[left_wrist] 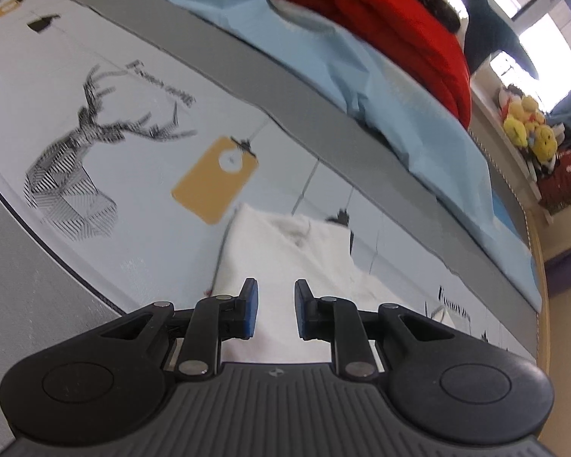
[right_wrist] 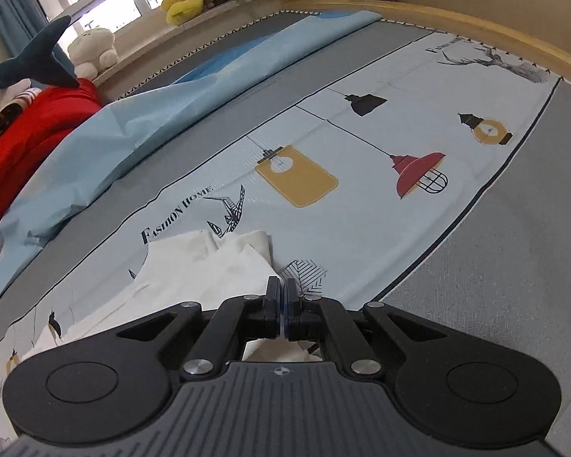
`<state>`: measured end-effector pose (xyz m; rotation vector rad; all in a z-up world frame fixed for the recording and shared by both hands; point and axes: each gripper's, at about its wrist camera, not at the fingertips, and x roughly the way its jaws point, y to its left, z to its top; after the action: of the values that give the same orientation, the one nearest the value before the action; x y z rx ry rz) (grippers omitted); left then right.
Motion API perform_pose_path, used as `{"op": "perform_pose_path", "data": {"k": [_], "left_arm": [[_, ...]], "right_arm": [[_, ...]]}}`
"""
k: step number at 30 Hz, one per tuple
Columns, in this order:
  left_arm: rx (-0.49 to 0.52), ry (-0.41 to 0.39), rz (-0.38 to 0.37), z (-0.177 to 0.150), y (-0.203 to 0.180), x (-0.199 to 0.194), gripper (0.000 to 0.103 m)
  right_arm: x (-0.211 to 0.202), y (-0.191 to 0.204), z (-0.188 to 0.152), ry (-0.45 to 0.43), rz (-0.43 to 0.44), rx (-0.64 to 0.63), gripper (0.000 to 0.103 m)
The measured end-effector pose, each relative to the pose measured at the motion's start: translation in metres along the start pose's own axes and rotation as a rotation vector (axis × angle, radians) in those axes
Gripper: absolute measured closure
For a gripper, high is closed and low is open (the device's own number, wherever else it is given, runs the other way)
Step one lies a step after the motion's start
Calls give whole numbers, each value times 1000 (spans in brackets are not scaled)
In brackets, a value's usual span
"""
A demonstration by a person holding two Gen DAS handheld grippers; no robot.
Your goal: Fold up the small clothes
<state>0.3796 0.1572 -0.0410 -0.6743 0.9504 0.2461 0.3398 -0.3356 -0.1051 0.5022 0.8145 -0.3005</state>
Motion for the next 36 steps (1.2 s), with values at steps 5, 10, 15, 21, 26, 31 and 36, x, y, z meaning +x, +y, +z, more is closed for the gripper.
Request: {"op": "perform_pose_path", "data": {"k": [5, 10, 15, 21, 26, 31, 36], "left_arm": [[12, 38, 17, -8, 1, 12, 82], [27, 91, 7, -16, 1, 26, 82], [124, 157, 141, -28, 11, 50, 85], [-60, 141, 288, -18, 64, 52, 87], [-29, 137, 177, -15, 48, 45, 85], [80, 172, 144, -22, 28, 53, 84], [288, 190, 191, -35, 9, 68, 74]], "right_arm": [[-3, 0, 0, -26, -42, 11, 96], [-4, 3, 0, -30, 36, 23, 94], [6, 7, -5, 51, 64, 45, 90], [9, 7, -3, 57, 31, 53, 79], [9, 7, -5, 60, 28, 52, 77], [10, 9, -6, 63, 32, 49, 77], [11, 12, -7, 71, 41, 43, 77]]}}
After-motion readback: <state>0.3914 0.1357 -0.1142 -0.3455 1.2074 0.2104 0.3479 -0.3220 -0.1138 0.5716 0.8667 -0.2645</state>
